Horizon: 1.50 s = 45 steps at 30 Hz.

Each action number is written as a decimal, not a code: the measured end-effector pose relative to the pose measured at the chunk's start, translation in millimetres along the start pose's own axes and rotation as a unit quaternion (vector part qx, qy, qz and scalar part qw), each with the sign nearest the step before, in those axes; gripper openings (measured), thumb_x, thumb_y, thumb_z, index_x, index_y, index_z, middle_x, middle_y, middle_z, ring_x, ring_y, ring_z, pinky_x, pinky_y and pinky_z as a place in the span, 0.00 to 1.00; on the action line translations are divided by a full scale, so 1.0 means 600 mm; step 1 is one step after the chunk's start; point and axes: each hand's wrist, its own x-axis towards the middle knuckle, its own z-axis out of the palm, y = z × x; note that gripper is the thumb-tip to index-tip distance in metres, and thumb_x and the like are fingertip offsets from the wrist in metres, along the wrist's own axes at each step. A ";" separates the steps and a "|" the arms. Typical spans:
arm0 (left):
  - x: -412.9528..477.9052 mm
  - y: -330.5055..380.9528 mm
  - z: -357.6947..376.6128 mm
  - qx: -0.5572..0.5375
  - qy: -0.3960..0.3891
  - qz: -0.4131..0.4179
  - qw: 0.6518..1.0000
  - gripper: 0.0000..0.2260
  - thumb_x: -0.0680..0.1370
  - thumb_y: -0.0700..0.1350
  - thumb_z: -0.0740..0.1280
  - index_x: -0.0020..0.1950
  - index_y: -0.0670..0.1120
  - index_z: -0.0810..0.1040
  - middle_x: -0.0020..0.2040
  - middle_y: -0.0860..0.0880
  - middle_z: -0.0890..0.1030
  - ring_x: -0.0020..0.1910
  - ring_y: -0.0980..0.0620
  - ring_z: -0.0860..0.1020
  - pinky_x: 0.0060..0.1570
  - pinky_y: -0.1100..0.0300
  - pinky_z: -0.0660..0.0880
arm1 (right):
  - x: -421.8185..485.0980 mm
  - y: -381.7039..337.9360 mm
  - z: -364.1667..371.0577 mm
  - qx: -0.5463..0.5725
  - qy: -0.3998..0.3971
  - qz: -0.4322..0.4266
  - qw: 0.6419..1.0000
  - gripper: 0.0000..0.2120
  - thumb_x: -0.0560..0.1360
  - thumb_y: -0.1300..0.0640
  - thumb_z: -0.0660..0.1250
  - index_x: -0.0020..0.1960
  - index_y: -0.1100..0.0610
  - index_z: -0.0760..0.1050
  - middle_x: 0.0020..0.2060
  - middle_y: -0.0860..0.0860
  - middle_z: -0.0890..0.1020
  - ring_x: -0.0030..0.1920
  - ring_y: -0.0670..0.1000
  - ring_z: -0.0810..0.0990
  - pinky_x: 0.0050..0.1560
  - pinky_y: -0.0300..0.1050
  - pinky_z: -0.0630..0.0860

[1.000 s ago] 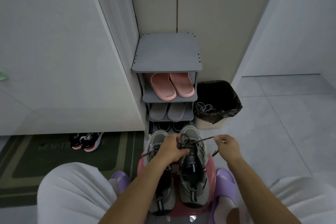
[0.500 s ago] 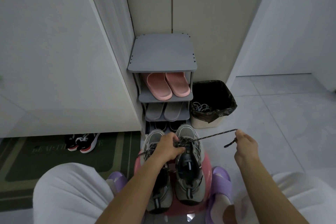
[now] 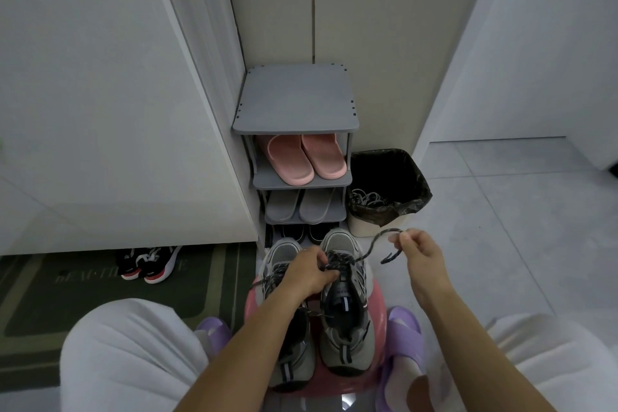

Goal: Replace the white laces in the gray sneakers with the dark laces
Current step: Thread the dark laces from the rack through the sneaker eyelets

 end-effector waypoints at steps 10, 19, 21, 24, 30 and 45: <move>-0.005 0.005 0.000 -0.001 0.010 0.000 1.000 0.11 0.73 0.48 0.71 0.47 0.48 0.70 0.43 0.52 0.72 0.41 0.54 0.71 0.42 0.61 0.67 | -0.017 0.015 0.055 -0.119 -0.107 0.012 0.987 0.11 0.73 0.66 0.68 0.55 0.60 0.75 0.34 0.52 0.77 0.34 0.43 0.76 0.35 0.26 0.72; -0.003 0.008 -0.002 -0.003 0.002 -0.017 1.000 0.11 0.73 0.48 0.71 0.46 0.49 0.70 0.41 0.54 0.70 0.42 0.53 0.71 0.42 0.60 0.68 | 0.003 -0.006 0.068 -0.188 -0.030 -0.035 0.981 0.05 0.77 0.59 0.65 0.44 0.56 0.79 0.33 0.48 0.81 0.22 0.41 0.70 0.24 0.30 0.67; -0.002 0.009 -0.001 0.001 -0.003 -0.021 1.000 0.11 0.72 0.48 0.71 0.45 0.49 0.69 0.41 0.53 0.71 0.42 0.53 0.71 0.42 0.60 0.68 | 0.003 -0.008 0.063 -0.189 -0.029 -0.045 0.980 0.05 0.77 0.59 0.65 0.44 0.55 0.79 0.33 0.47 0.81 0.21 0.40 0.70 0.23 0.28 0.65; -0.002 0.010 -0.001 0.001 -0.007 -0.024 1.000 0.11 0.72 0.48 0.71 0.42 0.50 0.68 0.40 0.53 0.70 0.42 0.52 0.71 0.43 0.59 0.69 | 0.001 -0.006 0.055 -0.168 -0.006 -0.041 0.985 0.05 0.77 0.60 0.65 0.43 0.56 0.79 0.33 0.47 0.81 0.21 0.40 0.70 0.24 0.28 0.66; -0.003 0.010 -0.002 0.002 -0.009 -0.025 1.000 0.13 0.73 0.47 0.71 0.39 0.51 0.66 0.38 0.55 0.70 0.41 0.53 0.71 0.44 0.59 0.69 | 0.006 -0.020 0.034 -0.088 0.030 -0.042 0.995 0.04 0.76 0.60 0.66 0.43 0.57 0.79 0.34 0.49 0.81 0.37 0.49 0.74 0.34 0.26 0.70; -0.032 0.033 -0.043 0.111 0.109 0.099 0.983 0.09 0.76 0.49 0.67 0.54 0.49 0.79 0.51 0.51 0.74 0.52 0.52 0.75 0.53 0.58 0.73 | -0.010 -0.056 0.060 -0.068 -0.073 -0.057 0.993 0.05 0.74 0.65 0.68 0.49 0.61 0.80 0.35 0.52 0.83 0.33 0.41 0.81 0.40 0.28 0.75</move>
